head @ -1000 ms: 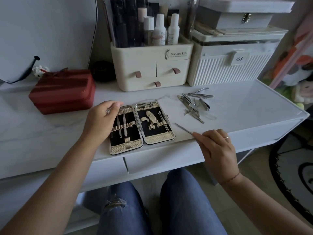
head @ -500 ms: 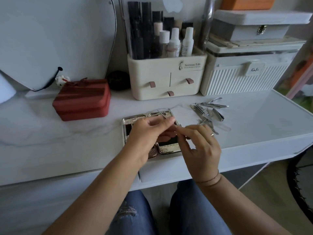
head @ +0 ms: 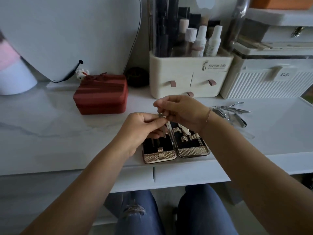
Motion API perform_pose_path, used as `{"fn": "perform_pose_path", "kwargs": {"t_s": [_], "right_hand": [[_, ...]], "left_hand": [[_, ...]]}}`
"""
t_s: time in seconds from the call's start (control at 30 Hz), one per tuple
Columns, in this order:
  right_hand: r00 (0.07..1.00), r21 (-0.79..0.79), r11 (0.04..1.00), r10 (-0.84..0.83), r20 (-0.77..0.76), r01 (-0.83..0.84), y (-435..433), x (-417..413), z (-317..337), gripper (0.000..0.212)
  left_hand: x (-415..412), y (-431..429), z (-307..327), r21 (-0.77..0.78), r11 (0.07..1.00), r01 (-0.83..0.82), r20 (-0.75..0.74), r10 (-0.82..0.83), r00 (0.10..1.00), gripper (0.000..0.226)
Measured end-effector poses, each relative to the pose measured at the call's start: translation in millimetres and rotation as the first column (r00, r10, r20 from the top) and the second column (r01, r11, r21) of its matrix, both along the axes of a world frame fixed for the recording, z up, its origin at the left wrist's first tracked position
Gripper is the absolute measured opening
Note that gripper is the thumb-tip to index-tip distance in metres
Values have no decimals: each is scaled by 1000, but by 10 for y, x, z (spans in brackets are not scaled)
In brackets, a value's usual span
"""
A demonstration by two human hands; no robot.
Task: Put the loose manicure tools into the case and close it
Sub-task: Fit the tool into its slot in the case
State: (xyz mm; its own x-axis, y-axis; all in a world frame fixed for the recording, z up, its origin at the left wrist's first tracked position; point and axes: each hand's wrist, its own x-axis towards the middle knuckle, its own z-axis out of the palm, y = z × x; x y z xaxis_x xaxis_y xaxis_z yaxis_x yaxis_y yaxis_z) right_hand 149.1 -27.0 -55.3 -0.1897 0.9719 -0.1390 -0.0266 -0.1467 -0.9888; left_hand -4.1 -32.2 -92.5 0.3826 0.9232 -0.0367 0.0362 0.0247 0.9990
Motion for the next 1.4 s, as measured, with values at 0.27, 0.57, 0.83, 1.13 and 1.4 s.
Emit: {"fn": "perform_pose_path", "kwargs": {"t_s": [0.27,0.57,0.83,1.13,1.4], "right_hand": [[988,-35,999,-13,151,19,346,-200,-140,5],[962,-45,995,-69,265,84,603,-301,-244,10],[929,-9,1000,-14,370,18,652,-308,-262,6],[885,58,998,-22,465,-5,633,-345,-271,9],[628,205,948,-7,778,-243,532,-293,-198,13]], "left_hand": [[-444,217,-219,361,890,-279,-216,371,903,15],[-487,245,-313,399,908,-127,-348,278,895,27],[-480,242,-319,477,878,-43,-351,235,906,26],[-472,236,-322,513,857,-41,-356,256,899,26],[-463,229,-307,509,860,-33,-357,246,901,27]]}}
